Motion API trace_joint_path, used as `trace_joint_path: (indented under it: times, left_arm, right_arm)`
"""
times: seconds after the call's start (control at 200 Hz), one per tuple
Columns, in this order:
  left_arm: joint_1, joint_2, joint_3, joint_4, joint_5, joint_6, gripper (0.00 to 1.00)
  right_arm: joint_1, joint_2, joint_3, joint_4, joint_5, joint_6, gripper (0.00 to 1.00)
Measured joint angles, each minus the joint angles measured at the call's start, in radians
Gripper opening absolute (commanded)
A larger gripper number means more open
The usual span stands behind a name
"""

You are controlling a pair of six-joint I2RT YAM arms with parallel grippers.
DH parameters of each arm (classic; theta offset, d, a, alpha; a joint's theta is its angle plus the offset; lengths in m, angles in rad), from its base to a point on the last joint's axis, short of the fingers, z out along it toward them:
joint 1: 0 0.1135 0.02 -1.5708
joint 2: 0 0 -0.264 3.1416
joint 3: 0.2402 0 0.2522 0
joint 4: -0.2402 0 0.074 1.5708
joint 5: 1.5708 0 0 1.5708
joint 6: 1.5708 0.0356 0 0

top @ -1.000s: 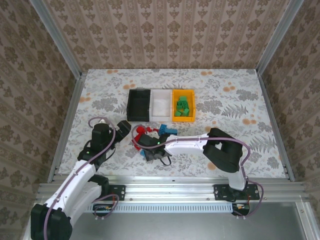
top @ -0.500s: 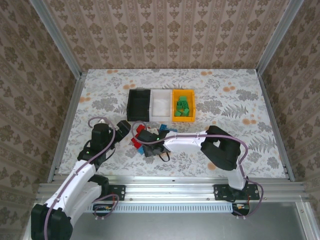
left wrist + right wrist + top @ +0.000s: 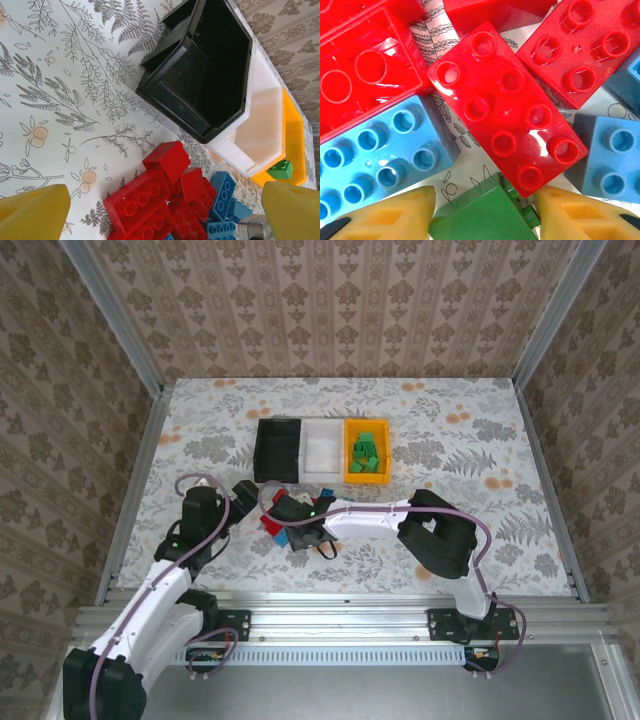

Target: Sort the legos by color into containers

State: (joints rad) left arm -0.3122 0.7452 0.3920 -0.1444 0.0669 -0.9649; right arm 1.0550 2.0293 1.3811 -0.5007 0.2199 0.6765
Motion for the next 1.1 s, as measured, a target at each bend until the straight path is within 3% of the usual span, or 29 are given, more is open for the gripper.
trace_joint_path:
  times: [0.335, 0.815, 0.945, 1.1]
  left_arm:
    - [0.0, 0.004, 0.0, 0.002, 0.0, 0.0, 1.0]
    - [-0.001, 0.056, 0.001, 0.04, 0.036, -0.002, 1.0]
    - [-0.018, 0.119, 0.017, 0.064, 0.053, -0.004, 1.0]
    - [-0.078, 0.22, 0.079, 0.099, 0.075, -0.003, 1.0]
  right_arm:
    - [0.013, -0.022, -0.005, -0.009, 0.011, -0.001, 0.5]
    - [0.018, -0.192, -0.08, -0.056, 0.062, -0.011, 0.5]
    - [-0.024, -0.23, -0.08, -0.069, 0.077, -0.043, 0.49]
    - [-0.158, -0.265, -0.062, -0.083, 0.09, -0.1, 0.5]
